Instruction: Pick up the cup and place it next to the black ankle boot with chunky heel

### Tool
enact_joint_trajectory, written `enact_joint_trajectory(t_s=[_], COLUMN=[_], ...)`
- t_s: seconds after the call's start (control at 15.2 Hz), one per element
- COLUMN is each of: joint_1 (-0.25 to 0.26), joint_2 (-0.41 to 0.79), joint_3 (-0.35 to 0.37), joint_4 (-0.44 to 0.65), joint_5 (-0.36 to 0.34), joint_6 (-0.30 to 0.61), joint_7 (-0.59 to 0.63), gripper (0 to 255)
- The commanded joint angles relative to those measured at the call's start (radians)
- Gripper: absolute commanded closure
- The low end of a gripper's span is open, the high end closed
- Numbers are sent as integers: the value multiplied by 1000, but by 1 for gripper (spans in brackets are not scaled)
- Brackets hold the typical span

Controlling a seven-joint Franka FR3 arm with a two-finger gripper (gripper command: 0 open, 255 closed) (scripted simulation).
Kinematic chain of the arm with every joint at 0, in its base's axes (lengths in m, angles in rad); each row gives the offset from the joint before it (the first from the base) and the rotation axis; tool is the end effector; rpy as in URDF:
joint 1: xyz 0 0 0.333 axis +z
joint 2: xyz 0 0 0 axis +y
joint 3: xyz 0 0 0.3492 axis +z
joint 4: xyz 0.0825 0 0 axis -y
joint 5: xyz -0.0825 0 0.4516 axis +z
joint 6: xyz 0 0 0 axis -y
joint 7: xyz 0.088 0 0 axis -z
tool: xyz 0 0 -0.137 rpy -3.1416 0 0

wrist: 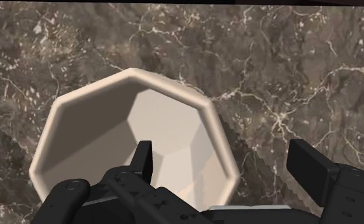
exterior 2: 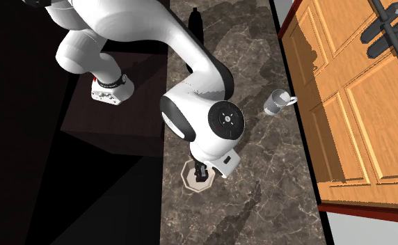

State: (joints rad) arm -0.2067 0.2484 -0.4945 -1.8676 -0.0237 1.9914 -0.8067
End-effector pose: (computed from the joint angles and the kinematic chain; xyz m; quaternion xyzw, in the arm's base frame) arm 0.5139 -0.4213 0.3599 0.9946 0.0615 -0.0822 0.0178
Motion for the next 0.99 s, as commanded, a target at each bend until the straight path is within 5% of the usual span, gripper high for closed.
enact_joint_trajectory(t_s=[0.0,0.13,0.2,0.92], joint_1=[0,0,0,2], joint_2=[0,0,0,-11], joint_3=[0,0,0,-1], joint_4=[0,0,0,14], joint_5=[0,0,0,-5], joint_6=[1,1,1,-23], joint_7=[0,0,0,1], gripper=[0,0,255,255])
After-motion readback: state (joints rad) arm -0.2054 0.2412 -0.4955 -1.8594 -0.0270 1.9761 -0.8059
